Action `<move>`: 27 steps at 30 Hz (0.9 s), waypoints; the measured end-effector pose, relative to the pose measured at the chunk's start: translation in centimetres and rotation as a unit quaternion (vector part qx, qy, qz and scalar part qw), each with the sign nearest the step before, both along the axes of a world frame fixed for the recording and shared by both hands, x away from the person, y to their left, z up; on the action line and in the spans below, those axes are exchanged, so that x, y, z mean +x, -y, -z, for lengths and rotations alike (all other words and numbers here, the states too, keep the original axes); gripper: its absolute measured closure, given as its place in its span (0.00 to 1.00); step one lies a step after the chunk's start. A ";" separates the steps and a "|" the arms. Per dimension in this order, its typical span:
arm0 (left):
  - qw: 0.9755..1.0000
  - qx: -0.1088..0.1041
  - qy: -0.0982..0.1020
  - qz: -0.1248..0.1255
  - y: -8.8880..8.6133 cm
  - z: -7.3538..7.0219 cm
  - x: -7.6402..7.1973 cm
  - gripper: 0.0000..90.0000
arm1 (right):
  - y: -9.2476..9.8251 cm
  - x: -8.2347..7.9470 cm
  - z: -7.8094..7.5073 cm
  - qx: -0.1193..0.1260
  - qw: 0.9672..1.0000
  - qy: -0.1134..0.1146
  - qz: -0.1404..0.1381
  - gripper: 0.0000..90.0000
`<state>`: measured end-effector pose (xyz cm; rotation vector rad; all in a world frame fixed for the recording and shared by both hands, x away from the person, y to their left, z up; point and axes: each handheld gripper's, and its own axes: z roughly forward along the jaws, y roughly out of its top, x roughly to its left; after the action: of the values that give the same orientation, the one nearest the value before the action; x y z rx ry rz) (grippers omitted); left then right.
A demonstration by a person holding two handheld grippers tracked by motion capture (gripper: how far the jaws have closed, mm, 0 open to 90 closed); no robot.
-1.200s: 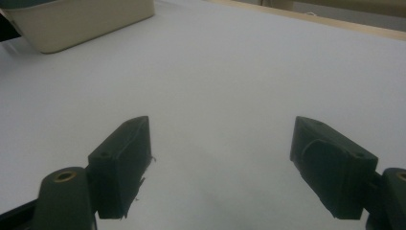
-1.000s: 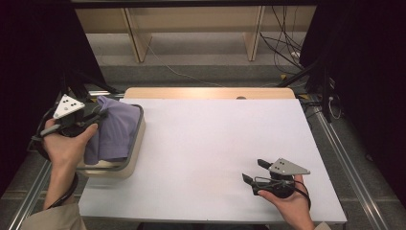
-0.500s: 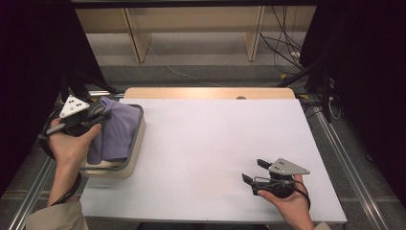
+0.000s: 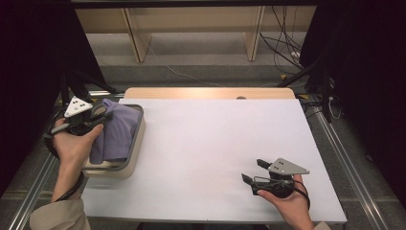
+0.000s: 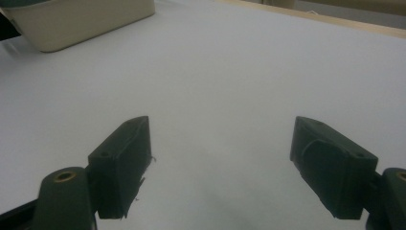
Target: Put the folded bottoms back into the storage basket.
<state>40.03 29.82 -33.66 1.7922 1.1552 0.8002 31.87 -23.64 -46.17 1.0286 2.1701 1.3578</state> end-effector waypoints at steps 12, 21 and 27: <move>1.000 0.009 -0.003 -0.012 -0.5 0.6 0.6 0.94 | 0.0 0.0 0.0 -0.001 1.000 -0.001 -0.001 0.25; 0.999 0.020 -0.008 -0.026 -1.0 1.2 1.0 0.94 | 0.0 0.0 0.1 0.001 1.000 -0.001 0.000 0.25; 0.999 0.024 -0.009 -0.031 -1.3 1.4 1.2 0.94 | 0.0 0.0 0.1 -0.001 1.000 -0.002 0.000 0.25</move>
<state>41.27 31.16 -35.10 1.8131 1.2190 0.8553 31.90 -23.60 -46.23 1.0302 2.1735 1.3561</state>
